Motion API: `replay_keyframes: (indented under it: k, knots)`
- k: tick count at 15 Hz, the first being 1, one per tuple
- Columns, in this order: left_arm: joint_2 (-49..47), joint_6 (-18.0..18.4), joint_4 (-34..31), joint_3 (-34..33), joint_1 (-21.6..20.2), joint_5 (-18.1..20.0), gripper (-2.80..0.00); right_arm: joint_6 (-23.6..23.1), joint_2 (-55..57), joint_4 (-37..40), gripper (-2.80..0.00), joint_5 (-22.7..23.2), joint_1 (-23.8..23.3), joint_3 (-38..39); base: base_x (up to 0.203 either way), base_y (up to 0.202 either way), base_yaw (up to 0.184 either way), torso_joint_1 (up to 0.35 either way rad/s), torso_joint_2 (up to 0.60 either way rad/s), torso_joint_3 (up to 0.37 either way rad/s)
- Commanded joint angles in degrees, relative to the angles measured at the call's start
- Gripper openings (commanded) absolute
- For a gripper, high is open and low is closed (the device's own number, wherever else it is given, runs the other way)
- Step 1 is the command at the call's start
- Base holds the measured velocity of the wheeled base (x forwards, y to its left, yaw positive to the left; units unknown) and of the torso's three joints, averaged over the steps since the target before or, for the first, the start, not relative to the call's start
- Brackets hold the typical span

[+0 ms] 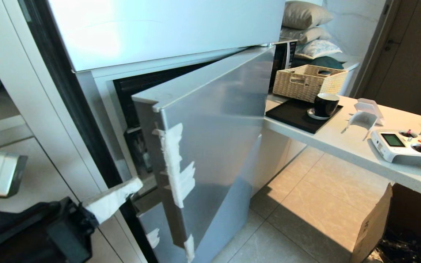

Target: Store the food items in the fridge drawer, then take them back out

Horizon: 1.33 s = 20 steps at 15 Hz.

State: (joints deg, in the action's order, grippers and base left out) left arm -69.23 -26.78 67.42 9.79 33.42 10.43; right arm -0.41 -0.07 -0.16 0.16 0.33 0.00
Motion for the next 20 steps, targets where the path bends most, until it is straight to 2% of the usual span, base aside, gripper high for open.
replay_keyframes:
  k: [1, 2, 4, 5, 7, 10, 11, 12, 13, 15, 17, 18, 20]
  knots:
    - [6.15, -4.63, -1.78, -2.23, -0.46, 3.79, -2.80, -0.02, 0.07, -0.02, -2.80, 0.02, 0.02, 0.00, 0.000, 0.000, 0.000, 0.000, 0.00, 0.000]
    - [6.19, -4.77, -2.54, -1.49, -2.21, 3.51, -2.80, -0.02, 0.07, -0.02, -2.80, 0.00, 0.02, 0.00, 0.000, 0.000, 0.000, 0.000, 0.00, 0.000]
    - [5.43, -3.88, -3.90, 1.47, -8.55, 2.36, -2.80, -0.02, 0.07, -0.02, -2.80, 0.02, 0.02, 0.00, 0.000, 0.000, 0.000, 0.000, 0.00, 0.000]
    - [5.23, -1.25, -5.55, 2.45, -11.36, 0.74, -2.80, -0.02, 0.07, -0.02, -2.80, 0.02, 0.02, 0.00, 0.000, 0.000, 0.000, 0.000, 0.00, 0.000]
    - [6.93, 10.82, -9.85, 2.18, -13.59, -6.19, -2.80, -0.02, 0.07, -0.02, -2.80, -0.05, 0.02, 0.00, 0.000, 0.000, 0.000, 0.000, 0.00, 0.000]
    - [18.67, 22.42, -13.40, 0.03, -13.96, -11.07, -2.80, -0.02, 0.07, -0.02, -2.80, 0.02, 0.02, 0.00, 0.000, 0.000, 0.000, 0.000, 0.00, 0.000]
    - [23.34, 24.61, -16.47, -0.04, -14.04, -12.69, -2.80, -0.02, 0.07, -0.02, -2.80, 0.02, 0.02, 0.00, 0.000, 0.000, 0.000, 0.000, 0.00, 0.000]
    - [28.62, 26.27, -20.99, 0.05, -14.43, -14.68, -2.80, -0.02, 0.07, -0.02, -2.80, 0.02, 0.02, 0.00, 0.000, 0.000, 0.000, 0.000, 0.00, 0.000]
    - [33.45, 27.38, -25.45, -0.14, -16.62, -16.19, -2.80, -0.02, 0.07, -0.02, -2.80, 0.02, 0.02, 0.00, 0.000, 0.000, 0.000, 0.000, 0.00, 0.000]
    - [42.25, 28.49, -31.67, -2.89, -25.37, -16.70, -2.80, -0.02, 0.07, -0.02, -2.80, 0.02, 0.02, 0.00, 0.000, 0.000, 0.000, 0.000, 0.00, 0.000]
    - [52.85, 28.46, -40.40, -6.59, -30.96, -16.37, -2.80, 0.06, 0.07, -0.02, -2.80, 0.02, 0.02, 0.00, 0.000, 0.000, 0.000, 0.000, 0.00, 0.000]
    - [57.53, 27.68, -46.27, -7.76, -32.02, -16.11, -2.80, 0.06, 0.07, -0.02, -2.80, -0.07, 0.02, 0.00, 0.000, 0.000, 0.000, 0.000, 0.00, 0.000]
    - [63.57, 26.94, -65.73, -8.06, -32.95, -12.52, -2.80, 0.02, 0.07, -0.02, -2.80, -0.07, 0.02, 0.00, 0.000, 0.000, 0.000, 0.000, 0.00, 0.000]
